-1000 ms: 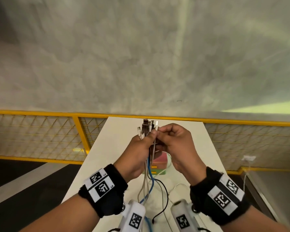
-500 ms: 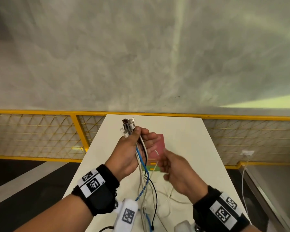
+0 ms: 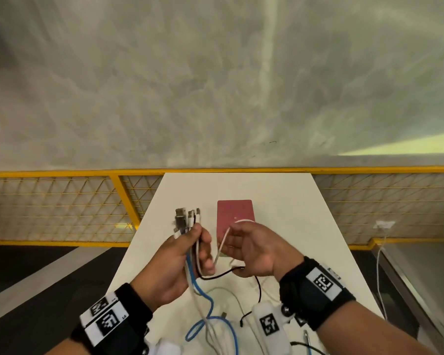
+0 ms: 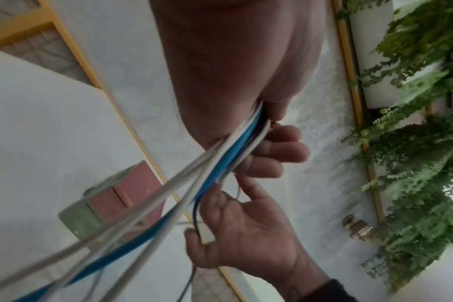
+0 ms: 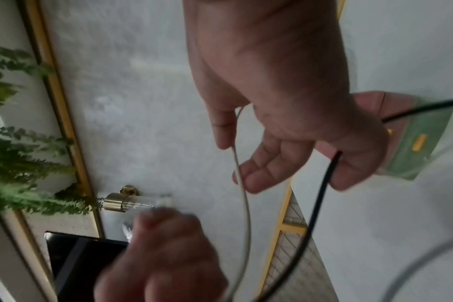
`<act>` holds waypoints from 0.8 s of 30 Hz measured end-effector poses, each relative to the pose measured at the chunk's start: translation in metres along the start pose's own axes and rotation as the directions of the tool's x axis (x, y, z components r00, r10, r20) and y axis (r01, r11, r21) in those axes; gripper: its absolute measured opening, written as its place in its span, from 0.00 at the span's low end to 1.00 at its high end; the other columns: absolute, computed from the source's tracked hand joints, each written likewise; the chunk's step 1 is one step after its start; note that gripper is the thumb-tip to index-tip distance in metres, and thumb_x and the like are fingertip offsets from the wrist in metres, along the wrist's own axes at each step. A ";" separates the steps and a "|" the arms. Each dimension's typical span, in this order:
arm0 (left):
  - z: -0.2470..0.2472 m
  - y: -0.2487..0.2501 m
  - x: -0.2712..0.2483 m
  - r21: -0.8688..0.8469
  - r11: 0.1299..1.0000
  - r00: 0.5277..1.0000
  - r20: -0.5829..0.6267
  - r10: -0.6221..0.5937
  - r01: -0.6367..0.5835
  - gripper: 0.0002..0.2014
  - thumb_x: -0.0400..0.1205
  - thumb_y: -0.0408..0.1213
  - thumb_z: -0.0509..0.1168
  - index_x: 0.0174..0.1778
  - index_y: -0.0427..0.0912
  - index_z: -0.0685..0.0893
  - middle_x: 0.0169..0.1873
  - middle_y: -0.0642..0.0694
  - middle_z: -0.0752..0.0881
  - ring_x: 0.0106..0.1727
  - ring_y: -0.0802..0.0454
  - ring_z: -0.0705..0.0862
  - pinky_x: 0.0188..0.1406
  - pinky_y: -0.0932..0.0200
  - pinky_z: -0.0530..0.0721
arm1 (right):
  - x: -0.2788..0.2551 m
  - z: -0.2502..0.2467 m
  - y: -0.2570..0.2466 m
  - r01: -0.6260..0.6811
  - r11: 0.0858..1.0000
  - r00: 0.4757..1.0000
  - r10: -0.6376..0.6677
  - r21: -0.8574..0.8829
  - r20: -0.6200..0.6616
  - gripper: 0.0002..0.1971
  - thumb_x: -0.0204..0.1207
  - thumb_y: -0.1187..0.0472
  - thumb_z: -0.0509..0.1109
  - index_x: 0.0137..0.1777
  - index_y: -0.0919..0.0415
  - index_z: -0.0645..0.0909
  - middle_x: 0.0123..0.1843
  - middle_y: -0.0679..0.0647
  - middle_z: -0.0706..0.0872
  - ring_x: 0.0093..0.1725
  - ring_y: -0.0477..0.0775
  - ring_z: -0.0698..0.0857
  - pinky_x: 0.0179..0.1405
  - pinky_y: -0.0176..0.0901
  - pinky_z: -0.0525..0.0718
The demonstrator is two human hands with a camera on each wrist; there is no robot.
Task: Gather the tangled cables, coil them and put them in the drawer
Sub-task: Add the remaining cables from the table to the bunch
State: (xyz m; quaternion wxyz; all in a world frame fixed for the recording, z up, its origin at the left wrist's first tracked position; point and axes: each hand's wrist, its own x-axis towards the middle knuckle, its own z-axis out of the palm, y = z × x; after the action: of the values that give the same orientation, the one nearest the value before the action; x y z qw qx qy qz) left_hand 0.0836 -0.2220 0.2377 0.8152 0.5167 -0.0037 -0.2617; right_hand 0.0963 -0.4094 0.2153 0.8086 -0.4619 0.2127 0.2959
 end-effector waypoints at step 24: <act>0.018 -0.021 0.015 0.675 0.698 0.929 -0.051 0.367 -0.239 0.06 0.78 0.34 0.75 0.44 0.50 0.89 0.33 0.52 0.92 0.35 0.56 0.90 0.30 0.63 0.86 | 0.004 0.035 0.030 0.159 0.974 0.987 -0.162 0.163 0.003 0.20 0.87 0.54 0.52 0.56 0.60 0.86 0.49 0.60 0.91 0.45 0.58 0.91 0.44 0.51 0.89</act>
State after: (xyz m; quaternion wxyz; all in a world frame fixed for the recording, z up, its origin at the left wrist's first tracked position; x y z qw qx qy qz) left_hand 0.0825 -0.2504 0.2241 0.6093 0.7836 -0.1067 -0.0568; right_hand 0.0815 -0.3653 0.2110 0.8665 -0.4078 0.1913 0.2152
